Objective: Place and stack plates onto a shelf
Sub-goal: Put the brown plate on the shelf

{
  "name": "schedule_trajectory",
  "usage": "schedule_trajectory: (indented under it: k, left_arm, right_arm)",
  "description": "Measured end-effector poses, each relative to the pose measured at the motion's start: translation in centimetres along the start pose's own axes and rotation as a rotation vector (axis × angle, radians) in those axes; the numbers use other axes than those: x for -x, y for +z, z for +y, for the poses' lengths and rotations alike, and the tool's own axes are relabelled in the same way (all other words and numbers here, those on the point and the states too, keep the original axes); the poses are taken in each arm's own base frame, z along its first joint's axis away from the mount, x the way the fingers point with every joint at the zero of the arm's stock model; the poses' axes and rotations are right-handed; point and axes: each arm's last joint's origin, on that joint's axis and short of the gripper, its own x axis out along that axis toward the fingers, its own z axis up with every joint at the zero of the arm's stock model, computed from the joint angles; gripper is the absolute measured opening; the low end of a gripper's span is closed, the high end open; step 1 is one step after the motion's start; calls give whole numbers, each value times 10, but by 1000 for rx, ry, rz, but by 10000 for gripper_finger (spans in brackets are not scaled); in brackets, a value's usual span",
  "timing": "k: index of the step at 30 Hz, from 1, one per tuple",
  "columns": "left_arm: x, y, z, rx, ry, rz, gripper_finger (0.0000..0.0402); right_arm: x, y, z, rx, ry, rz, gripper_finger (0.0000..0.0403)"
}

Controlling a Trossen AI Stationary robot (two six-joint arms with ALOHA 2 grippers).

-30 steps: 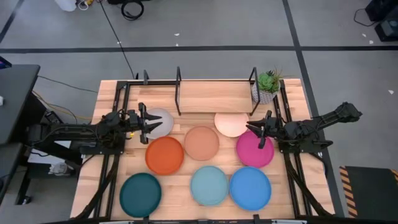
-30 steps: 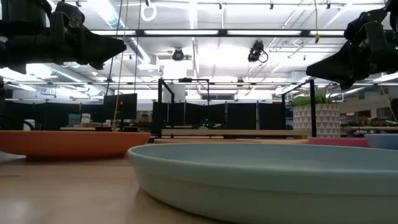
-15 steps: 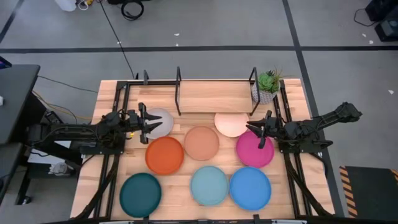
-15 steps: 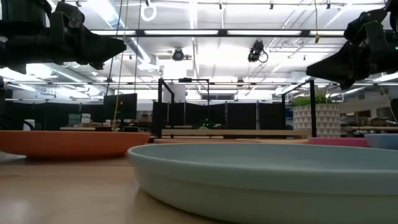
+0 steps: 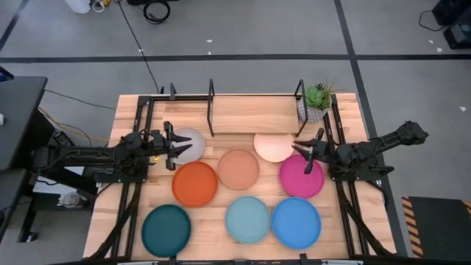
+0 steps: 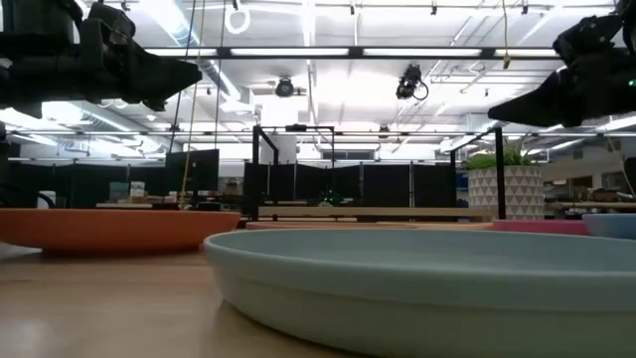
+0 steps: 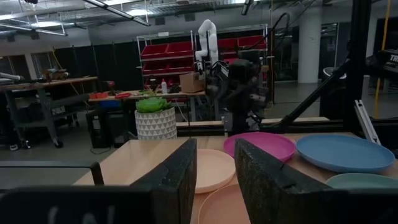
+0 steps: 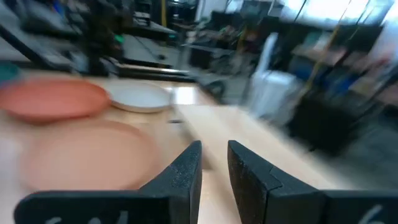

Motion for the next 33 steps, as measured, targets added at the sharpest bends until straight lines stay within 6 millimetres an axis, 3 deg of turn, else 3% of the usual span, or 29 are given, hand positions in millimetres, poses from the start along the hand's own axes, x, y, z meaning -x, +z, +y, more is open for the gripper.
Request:
schedule_trajectory:
  k: [4, 8, 12, 25, 33]
  left_arm:
    - [0, 0, 0, 0, 0, 0, 115]
    - [0, 2, 0, 61, 1, -17, 115]
    - [0, 4, 0, 181, -1, -47, 115]
    - [0, 5, 0, 183, -1, -55, 115]
    - [0, 6, 0, 200, -2, -58, 115]
  right_arm:
    - [0, 2, -1, 198, -13, -15, 84]
    - [0, 2, -1, 226, -9, -17, 84]
    - [0, 3, 1, 77, 47, -32, 84]
    - [1, 11, 5, -347, 275, -105, 84]
    - [-4, 6, 11, -364, 301, 7, 84]
